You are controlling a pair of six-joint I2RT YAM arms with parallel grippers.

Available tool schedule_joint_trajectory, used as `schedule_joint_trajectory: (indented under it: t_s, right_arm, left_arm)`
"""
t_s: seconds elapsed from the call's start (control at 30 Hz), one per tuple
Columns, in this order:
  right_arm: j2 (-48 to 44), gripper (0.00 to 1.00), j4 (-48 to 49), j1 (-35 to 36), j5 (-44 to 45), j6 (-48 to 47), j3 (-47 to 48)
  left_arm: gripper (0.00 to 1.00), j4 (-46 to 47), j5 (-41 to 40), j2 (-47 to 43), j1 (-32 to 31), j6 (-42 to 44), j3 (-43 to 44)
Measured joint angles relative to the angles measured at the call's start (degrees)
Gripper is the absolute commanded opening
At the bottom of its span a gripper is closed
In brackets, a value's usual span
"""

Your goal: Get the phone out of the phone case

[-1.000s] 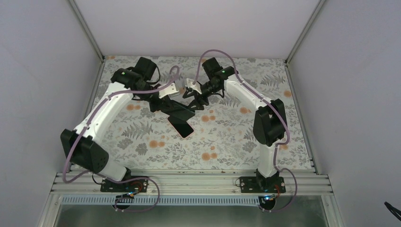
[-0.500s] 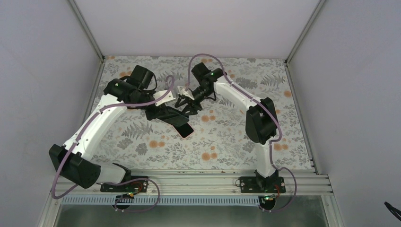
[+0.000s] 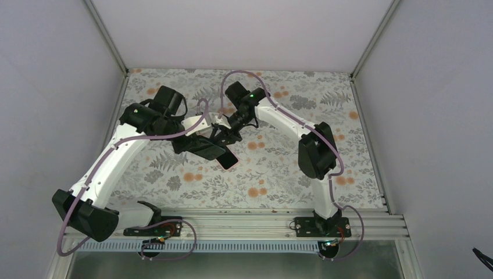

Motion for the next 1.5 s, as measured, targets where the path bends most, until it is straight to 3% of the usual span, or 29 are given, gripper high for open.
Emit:
schedule_joint_trajectory:
  t_s: [0.03,0.07,0.33,0.37,0.47,0.6,0.67,0.7,0.8,0.97,1.2,1.37,1.5]
  right_arm:
    - [0.0,0.06,-0.33,0.02,0.0,0.22,0.09]
    - [0.0,0.04,-0.33,0.15,-0.02,0.0,0.09]
    - [-0.22,0.03,-1.14,0.63,-0.17,-0.09,-0.13]
    - [-0.35,0.03,-1.18,0.63,-0.2,-0.07,-0.2]
    - [-0.98,0.03,-1.66,0.63,-0.15,-0.07,-0.44]
    - [-1.36,0.03,-5.44,0.81,-5.31,1.42,-0.68]
    - [-1.51,0.03,-6.82,0.79,-7.89,2.58,-0.7]
    - [-1.53,0.03,-7.5,0.74,-8.87,3.06,-0.74]
    - [-2.05,0.03,-8.09,-0.13,-13.53,3.96,-0.85]
    - [-3.28,0.03,-5.81,-3.87,-15.28,8.94,-0.85]
    - [-3.98,0.03,10.8,-13.09,-14.84,30.4,-1.07]
    - [-4.0,0.03,22.88,-18.34,-9.09,46.34,0.92]
    - [-5.68,0.03,31.17,-18.21,-2.62,56.43,2.21]
  left_arm:
    - [0.02,0.17,-0.07,-0.11,0.15,-0.04,-0.15]
    - [0.02,0.48,-0.17,-0.33,0.35,-0.04,-0.39]
    - [0.03,1.29,0.02,-0.9,1.03,0.24,-1.01]
    - [0.07,1.27,0.22,-0.94,1.09,0.35,-0.98]
    - [0.3,1.27,1.49,-1.27,1.29,0.83,-0.98]
    - [0.52,8.9,3.63,-2.6,1.99,2.23,-0.15]
    - [0.76,12.76,4.61,-3.26,2.12,3.1,0.68]
    - [0.83,15.1,5.14,-3.54,2.12,3.39,1.46]
    - [0.99,18.62,5.18,-4.11,2.34,3.96,3.26]
    - [1.0,24.79,3.48,-5.79,2.71,4.72,5.79]
    - [1.0,31.21,-0.61,-11.34,2.84,4.68,7.65]
    - [1.0,43.08,-6.73,-13.29,1.29,4.68,2.8]
    - [1.0,52.94,-12.17,-10.56,-0.42,4.44,-3.23]
